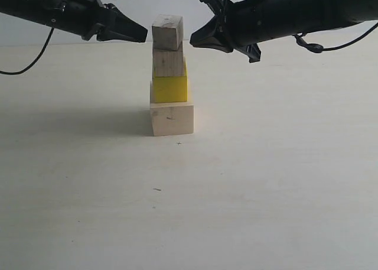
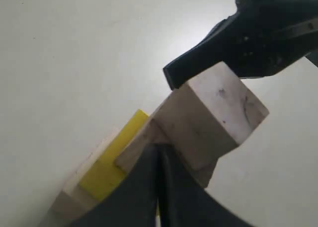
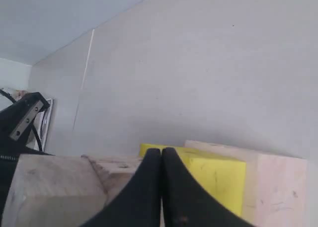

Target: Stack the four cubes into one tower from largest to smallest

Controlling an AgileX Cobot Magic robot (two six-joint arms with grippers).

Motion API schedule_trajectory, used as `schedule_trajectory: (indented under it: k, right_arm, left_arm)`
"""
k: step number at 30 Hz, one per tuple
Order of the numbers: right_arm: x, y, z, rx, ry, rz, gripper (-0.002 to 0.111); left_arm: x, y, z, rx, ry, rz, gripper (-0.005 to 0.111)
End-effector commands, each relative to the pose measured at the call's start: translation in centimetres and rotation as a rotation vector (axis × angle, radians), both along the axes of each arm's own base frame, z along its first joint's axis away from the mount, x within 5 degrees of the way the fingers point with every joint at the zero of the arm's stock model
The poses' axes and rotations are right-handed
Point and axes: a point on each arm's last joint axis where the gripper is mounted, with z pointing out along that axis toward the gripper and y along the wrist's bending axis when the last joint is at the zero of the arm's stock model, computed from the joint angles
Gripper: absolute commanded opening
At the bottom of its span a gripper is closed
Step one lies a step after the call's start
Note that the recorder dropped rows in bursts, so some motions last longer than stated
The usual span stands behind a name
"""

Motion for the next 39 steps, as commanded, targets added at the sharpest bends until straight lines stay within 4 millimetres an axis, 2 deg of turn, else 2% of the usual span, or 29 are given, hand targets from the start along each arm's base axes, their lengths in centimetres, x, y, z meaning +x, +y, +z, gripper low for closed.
schedule_trajectory:
  k: [1, 14, 18, 22, 28, 39]
  right_arm:
    - [0.8, 0.3, 0.1, 0.015, -0.02, 0.011, 0.0]
    - [1.0, 0.4, 1.0, 0.032, -0.008, 0.014, 0.0]
    - [0.5, 0.0, 1.0, -0.066, 0.013, 0.027, 0.0]
    - [-0.2, -0.5, 2.1, -0.155, -0.004, 0.053, 0.0]
    - [-0.9, -0.7, 4.5, -0.141, -0.055, 0.051, 0.0]
    - [-1.2, -0.3, 4.9, -0.065, -0.03, 0.079, 0.0]
  left_arm:
    - [-0.2, 0.0, -0.1, -0.013, 0.024, -0.023, 0.0]
    - [-0.5, 0.0, -0.1, -0.006, 0.031, -0.048, 0.0]
    - [-0.4, 0.0, -0.1, -0.005, 0.03, -0.046, 0.0]
    - [-0.4, 0.0, -0.1, -0.003, 0.027, -0.041, 0.0]
    - [-0.4, 0.0, -0.2, -0.002, 0.026, -0.037, 0.0]
    - [-0.4, 0.0, -0.2, -0.002, 0.026, -0.037, 0.0]
